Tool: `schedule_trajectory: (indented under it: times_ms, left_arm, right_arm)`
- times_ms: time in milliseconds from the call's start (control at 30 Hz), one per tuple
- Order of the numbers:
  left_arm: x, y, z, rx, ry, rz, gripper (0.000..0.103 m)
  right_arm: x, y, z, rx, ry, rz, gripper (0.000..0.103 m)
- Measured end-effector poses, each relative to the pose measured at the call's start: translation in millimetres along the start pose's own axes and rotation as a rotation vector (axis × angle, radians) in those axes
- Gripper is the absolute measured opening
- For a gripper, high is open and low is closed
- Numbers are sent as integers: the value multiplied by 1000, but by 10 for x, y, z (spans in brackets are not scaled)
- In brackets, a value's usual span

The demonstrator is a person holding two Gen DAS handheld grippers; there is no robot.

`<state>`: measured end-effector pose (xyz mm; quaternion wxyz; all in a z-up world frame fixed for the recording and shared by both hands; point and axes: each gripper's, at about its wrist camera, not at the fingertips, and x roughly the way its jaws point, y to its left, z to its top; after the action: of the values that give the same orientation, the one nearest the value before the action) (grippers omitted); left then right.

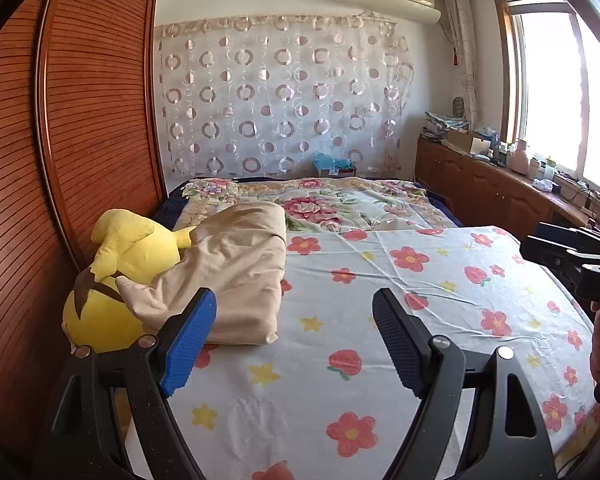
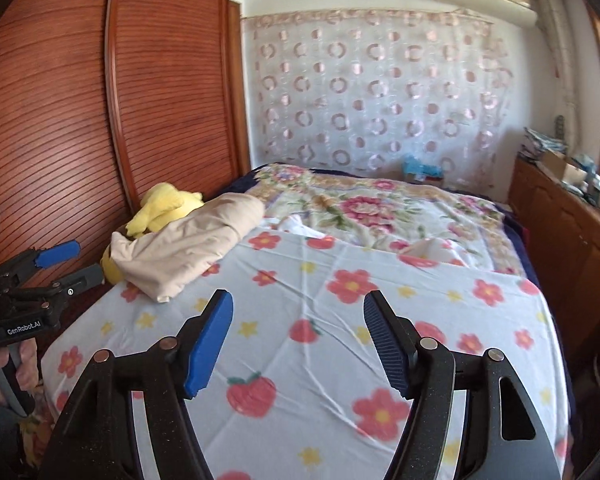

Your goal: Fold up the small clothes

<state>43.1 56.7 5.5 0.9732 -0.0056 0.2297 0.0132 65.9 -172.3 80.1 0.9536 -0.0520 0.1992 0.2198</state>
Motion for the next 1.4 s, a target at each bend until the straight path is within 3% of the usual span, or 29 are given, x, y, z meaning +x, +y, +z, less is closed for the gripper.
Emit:
schedule_trajectory:
  times_ms: [300,433,767,1400]
  left_arm:
    - [-147,-410,230,22,-33,-54,81]
    - [-174,-533,304,36,-47,-53,81]
    - [-224,-650,359,48,-56,-58,81]
    - [-216,-642,350,48,-58,-54,81]
  right_arm:
    - [-792,67,-140,68,-105,-141,70]
    - [-951,129,-226,92,-126,-177,70]
    - [-850,261,-250,121,-126,-207,70]
    - [-833,114,-274,127,-124,-205,70]
